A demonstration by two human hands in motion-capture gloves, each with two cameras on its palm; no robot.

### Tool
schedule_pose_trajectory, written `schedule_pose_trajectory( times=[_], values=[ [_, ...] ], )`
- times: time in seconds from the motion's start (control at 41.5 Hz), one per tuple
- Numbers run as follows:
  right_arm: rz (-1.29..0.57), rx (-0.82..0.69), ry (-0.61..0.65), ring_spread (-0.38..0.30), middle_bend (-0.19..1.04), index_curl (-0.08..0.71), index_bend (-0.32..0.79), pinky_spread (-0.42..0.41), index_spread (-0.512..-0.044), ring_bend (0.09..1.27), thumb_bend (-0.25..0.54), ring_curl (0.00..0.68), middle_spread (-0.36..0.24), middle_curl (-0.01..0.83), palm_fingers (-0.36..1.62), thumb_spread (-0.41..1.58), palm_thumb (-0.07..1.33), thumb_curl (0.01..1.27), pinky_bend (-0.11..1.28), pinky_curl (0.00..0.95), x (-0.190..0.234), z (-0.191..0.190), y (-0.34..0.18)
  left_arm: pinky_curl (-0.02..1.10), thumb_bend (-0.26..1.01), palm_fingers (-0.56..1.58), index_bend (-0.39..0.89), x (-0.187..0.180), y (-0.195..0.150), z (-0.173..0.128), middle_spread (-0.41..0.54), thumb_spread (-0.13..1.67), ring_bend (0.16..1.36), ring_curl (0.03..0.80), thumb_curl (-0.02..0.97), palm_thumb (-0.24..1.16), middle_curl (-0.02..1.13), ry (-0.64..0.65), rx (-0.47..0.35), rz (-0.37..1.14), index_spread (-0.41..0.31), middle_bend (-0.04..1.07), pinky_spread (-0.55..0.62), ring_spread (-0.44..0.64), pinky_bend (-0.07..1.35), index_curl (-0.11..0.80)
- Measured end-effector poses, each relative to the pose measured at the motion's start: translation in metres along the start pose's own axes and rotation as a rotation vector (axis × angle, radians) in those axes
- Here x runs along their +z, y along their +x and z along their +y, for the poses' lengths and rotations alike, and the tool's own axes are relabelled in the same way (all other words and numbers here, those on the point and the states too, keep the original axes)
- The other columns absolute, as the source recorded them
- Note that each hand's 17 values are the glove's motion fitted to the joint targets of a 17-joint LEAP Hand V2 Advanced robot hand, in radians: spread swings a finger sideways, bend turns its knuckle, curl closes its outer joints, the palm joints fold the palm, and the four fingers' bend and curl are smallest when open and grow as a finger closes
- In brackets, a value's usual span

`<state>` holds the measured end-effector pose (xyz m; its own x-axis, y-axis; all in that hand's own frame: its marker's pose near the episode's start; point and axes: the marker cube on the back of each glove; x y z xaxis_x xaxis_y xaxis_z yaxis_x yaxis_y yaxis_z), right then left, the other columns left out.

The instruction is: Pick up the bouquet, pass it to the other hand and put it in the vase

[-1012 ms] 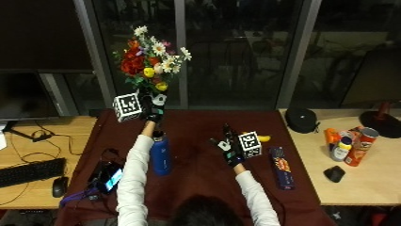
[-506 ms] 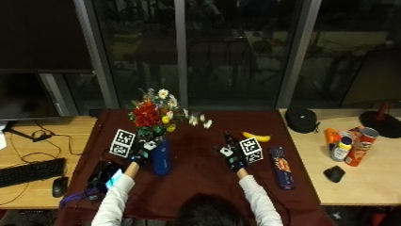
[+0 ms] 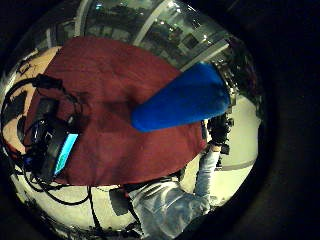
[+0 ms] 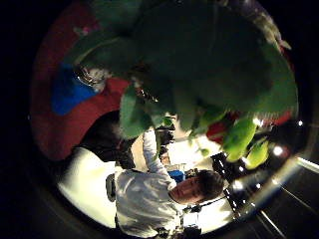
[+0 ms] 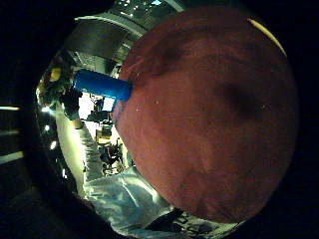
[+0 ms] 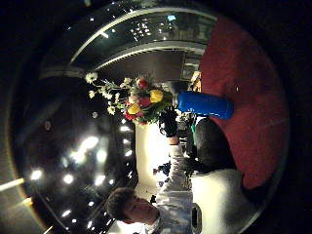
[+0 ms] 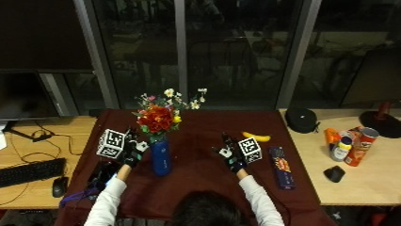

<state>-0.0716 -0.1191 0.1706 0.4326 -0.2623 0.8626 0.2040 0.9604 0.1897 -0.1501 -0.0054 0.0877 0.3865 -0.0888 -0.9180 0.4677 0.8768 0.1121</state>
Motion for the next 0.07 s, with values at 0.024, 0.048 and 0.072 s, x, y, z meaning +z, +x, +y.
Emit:
schedule_pose_trajectory(
  times=[0.024, 0.048, 0.072],
  values=[
    [-0.017, 0.064, -0.002, 0.012, 0.19, 0.247, 0.16, 0.193, -0.390, 0.30, -0.021, 0.284, -0.048, 0.305, -0.01, 1.02, 0.73, 0.47, 0.35, 0.327, 0.0020, 0.0037, -0.0043, 0.31, -0.04, -0.14, 0.06, -0.0004, -0.0017, 0.0002, 0.438, 0.86, 0.65, 0.309, 0.440, 0.42, 0.33, 0.001, -0.001, 0.000, 0.278, 0.19, 0.48, 0.47, 0.48, 0.162],
    [-0.030, 0.107, -0.006, 0.012, 0.18, 0.250, 0.16, 0.193, -0.389, 0.30, -0.020, 0.283, -0.045, 0.304, 0.00, 1.02, 0.73, 0.47, 0.34, 0.327, 0.0033, 0.0062, -0.0069, 0.31, -0.04, -0.14, 0.07, -0.0006, -0.0032, 0.0004, 0.441, 0.86, 0.64, 0.307, 0.435, 0.42, 0.33, 0.001, 0.000, 0.001, 0.280, 0.19, 0.48, 0.47, 0.47, 0.159],
    [-0.037, 0.126, -0.008, 0.013, 0.19, 0.249, 0.16, 0.193, -0.389, 0.30, -0.021, 0.284, -0.046, 0.305, -0.01, 1.01, 0.73, 0.48, 0.35, 0.327, 0.0039, 0.0073, -0.0078, 0.31, -0.04, -0.14, 0.07, -0.0006, -0.0040, 0.0004, 0.442, 0.86, 0.64, 0.306, 0.432, 0.42, 0.33, 0.001, 0.000, 0.001, 0.281, 0.19, 0.48, 0.47, 0.47, 0.153]
  ],
)
